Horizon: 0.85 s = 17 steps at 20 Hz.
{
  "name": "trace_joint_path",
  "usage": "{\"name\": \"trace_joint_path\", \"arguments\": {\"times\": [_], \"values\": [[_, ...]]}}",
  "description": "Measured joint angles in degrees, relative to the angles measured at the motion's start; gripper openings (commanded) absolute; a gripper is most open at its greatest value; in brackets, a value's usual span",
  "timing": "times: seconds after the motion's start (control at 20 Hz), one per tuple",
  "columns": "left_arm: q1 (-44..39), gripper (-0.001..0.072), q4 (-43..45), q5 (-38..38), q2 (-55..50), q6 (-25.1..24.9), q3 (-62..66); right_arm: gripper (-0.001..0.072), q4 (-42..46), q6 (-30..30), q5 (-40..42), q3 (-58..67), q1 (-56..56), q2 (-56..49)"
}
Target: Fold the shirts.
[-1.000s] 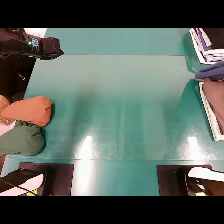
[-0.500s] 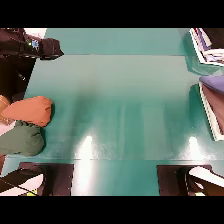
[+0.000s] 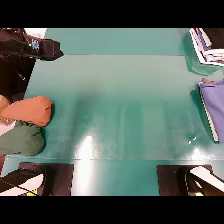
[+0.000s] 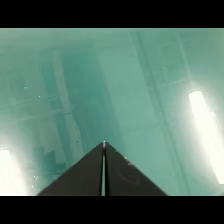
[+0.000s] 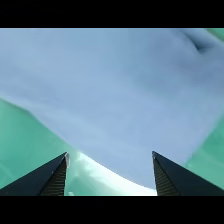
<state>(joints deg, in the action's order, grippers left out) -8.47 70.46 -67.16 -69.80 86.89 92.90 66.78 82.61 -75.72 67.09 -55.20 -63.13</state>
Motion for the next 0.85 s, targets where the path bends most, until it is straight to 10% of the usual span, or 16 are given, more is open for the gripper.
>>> {"name": "trace_joint_path", "arguments": {"times": [0.35,0.6,0.85], "values": [[0.0,0.0027,0.0,0.52,0.0,-0.24,0.0,0.0586,-9.75,-0.02,1.09,5.81,22.23,0.37],[0.0,0.0027,-0.02,0.68,0.0,-0.33,0.0,0.0019,-10.69,-0.17,6.62,7.78,45.09,0.39],[0.0,0.0027,-0.04,0.7,0.0,-0.31,0.0,0.0018,-6.86,-0.17,9.35,8.15,59.76,0.39]]}}
